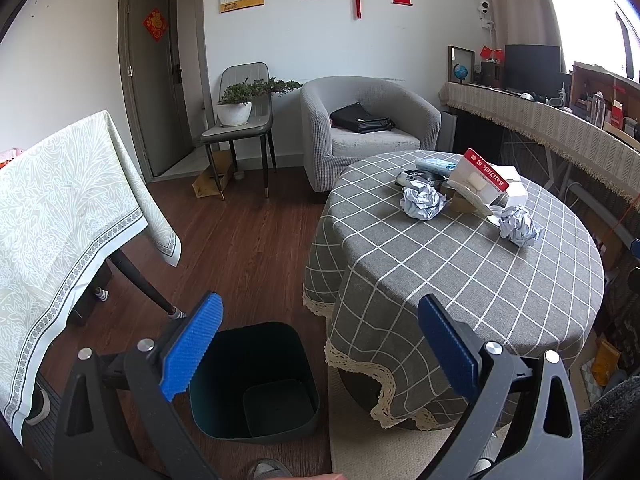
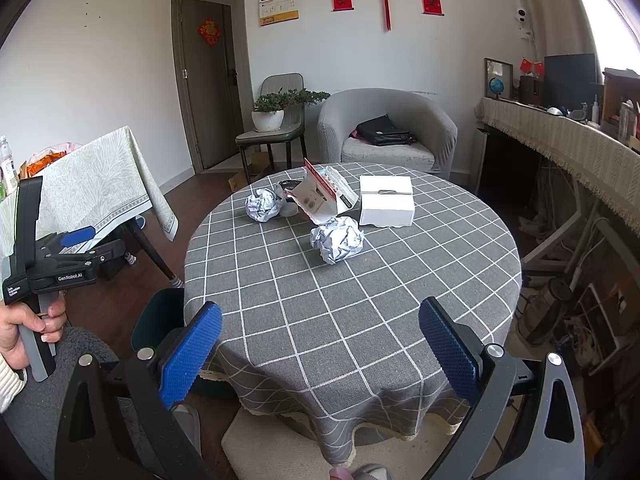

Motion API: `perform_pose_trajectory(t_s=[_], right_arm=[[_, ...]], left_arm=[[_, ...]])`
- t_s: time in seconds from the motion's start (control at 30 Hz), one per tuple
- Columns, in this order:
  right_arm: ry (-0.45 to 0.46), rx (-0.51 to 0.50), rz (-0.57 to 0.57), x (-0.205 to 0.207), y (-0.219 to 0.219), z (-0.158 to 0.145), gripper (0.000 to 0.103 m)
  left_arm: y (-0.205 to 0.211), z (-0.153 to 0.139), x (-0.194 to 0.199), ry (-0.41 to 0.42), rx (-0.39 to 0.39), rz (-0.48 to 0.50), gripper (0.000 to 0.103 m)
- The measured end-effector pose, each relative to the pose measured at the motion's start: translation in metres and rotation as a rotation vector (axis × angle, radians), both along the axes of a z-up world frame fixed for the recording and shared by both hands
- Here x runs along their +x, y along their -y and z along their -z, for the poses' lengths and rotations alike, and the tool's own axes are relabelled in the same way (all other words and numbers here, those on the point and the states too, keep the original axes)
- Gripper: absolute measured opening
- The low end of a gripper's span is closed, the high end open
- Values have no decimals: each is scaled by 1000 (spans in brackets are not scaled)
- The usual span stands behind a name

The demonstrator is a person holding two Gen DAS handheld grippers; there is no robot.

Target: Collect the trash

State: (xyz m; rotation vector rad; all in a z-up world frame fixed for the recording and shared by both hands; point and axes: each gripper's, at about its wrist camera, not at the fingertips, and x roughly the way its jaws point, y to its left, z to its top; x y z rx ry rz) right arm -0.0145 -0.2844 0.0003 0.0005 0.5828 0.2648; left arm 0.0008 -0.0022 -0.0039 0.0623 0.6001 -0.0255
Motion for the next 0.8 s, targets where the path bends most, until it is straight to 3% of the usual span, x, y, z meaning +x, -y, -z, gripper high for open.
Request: perform_pose_trajectory(t_s=[0.8], right_arm=[[3, -1, 0, 0, 0, -1, 100]], left_arm=[[-1, 0, 0, 1, 4, -1, 100]])
